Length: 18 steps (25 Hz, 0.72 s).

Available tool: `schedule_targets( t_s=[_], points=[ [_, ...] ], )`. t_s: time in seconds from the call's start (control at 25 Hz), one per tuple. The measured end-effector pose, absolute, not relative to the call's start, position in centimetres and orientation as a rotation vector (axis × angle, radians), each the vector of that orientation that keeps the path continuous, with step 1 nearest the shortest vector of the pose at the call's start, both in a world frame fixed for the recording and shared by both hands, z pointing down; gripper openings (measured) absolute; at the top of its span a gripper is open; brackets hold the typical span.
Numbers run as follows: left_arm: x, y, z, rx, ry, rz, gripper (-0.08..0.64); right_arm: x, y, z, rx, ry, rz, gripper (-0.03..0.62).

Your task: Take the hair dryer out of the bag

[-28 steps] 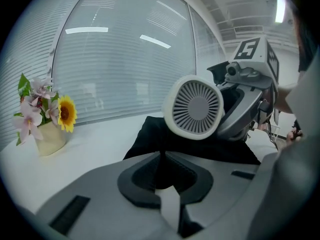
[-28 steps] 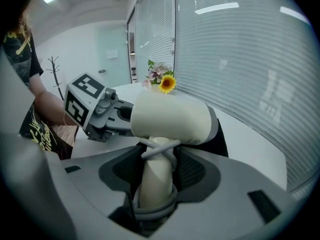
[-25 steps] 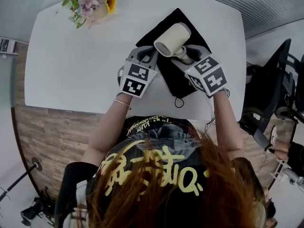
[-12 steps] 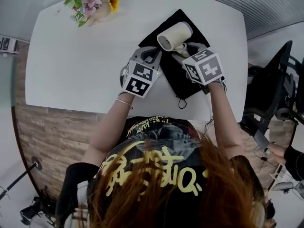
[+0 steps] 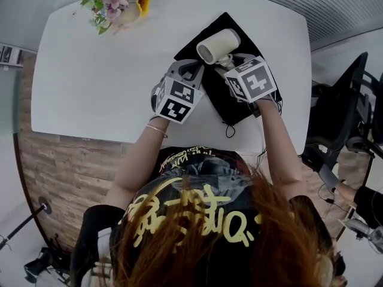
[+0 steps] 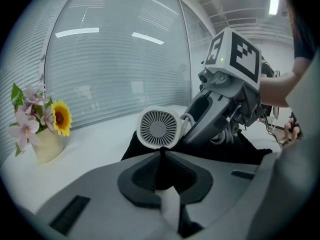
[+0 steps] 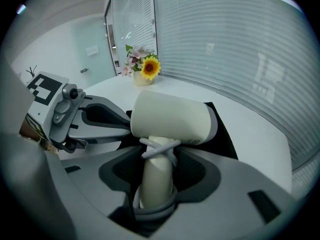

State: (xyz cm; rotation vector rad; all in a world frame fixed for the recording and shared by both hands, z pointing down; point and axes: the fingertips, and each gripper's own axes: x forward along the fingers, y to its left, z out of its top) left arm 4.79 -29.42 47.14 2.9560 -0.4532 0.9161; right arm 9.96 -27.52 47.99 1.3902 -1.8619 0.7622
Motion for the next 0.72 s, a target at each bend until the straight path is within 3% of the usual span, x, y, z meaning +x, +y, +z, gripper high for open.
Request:
schedule_targets(
  t_s=[0.72],
  points=[
    [4.8, -29.3, 47.2, 2.969, -0.445, 0.941, 0.02, 9.5, -27.9, 49.3, 1.314, -1.78, 0.79, 0.213]
  ],
)
